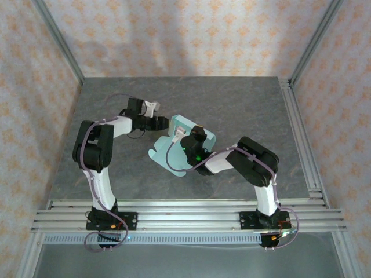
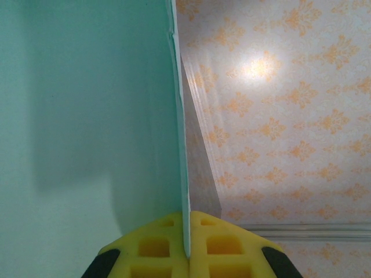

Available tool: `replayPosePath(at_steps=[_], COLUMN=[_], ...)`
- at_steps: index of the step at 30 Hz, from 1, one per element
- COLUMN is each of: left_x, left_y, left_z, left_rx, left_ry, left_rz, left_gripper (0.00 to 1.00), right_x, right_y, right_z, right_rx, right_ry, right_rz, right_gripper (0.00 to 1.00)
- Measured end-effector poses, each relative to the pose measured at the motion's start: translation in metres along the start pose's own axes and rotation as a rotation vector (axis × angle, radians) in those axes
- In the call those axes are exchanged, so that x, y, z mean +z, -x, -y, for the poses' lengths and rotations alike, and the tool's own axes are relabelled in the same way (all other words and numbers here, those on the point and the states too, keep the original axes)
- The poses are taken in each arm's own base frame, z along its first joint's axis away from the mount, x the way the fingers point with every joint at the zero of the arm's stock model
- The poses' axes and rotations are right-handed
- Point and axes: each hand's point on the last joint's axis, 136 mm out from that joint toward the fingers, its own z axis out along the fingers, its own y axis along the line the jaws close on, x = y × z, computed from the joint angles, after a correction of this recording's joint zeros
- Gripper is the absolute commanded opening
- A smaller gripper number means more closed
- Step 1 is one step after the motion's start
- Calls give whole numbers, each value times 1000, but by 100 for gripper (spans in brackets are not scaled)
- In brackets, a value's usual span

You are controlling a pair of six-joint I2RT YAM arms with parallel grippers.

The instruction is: Fold the paper box

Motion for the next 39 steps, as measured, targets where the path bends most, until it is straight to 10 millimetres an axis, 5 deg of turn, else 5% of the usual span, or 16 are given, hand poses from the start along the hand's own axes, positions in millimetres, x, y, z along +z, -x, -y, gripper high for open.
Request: replayPosePath(at_steps=[6, 39], left_x=[-5, -6], left_y=[2, -10], left_z=[16, 20], left_rx=[68, 248], left_ry=[-20, -60], left_rz=[54, 122], left_gripper=[62, 63], right_x=[0, 1], right_y=[0, 0], right_z=[0, -1], right_rx=[-2, -2], right_ry=[2, 6], right_rz=[-1, -1], right_gripper=[0, 0])
